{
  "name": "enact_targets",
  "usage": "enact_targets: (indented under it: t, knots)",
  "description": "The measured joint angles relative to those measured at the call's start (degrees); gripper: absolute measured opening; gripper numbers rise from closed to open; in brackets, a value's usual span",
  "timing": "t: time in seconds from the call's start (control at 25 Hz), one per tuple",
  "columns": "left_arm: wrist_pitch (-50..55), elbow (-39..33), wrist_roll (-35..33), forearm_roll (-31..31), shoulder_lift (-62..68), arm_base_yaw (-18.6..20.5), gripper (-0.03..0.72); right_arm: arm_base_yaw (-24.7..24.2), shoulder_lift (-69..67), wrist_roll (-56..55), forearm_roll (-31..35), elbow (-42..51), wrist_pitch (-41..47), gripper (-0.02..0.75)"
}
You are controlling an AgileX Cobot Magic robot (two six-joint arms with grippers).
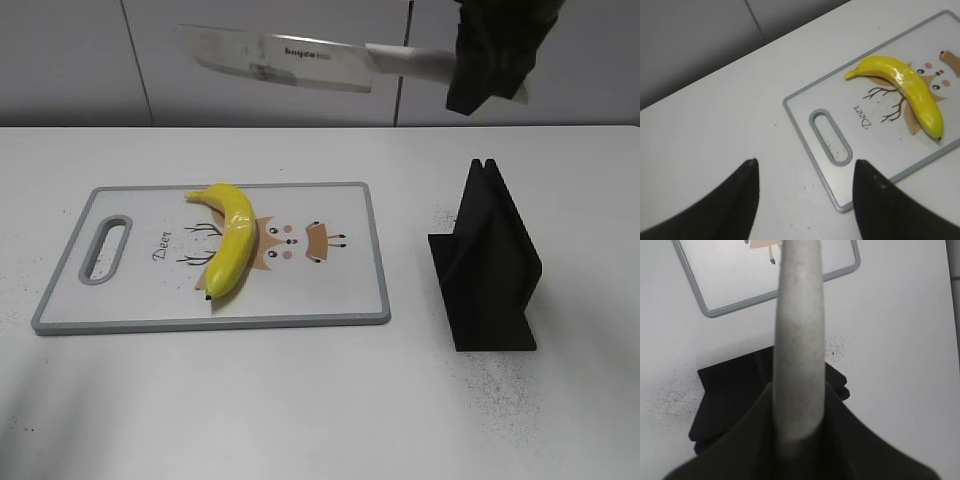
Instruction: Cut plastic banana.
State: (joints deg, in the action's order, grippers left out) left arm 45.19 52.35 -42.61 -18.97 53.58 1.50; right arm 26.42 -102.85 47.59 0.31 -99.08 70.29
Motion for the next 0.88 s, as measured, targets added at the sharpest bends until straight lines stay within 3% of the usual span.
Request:
enact_targets:
  t: [0.4, 0.6, 0.88]
  knots:
    - [16.71, 26.36, -29.06, -15.94, 25.26, -0.45, 0.554, 0.00, -12.12, 16.24, 5.53, -9.67, -0.05, 0.161]
    - [18.88, 32.69, -34.67, -14.35, 33.01, -5.44, 0.554, 0.00, -17.22, 19.47, 9.81, -14.77, -0.17, 0.161]
    - [14.21, 33.63, -36.10, -6.13, 42.16, -14.18, 0.553, 0.00, -19.98, 25.32, 12.52, -16.39, -0.19, 0.161]
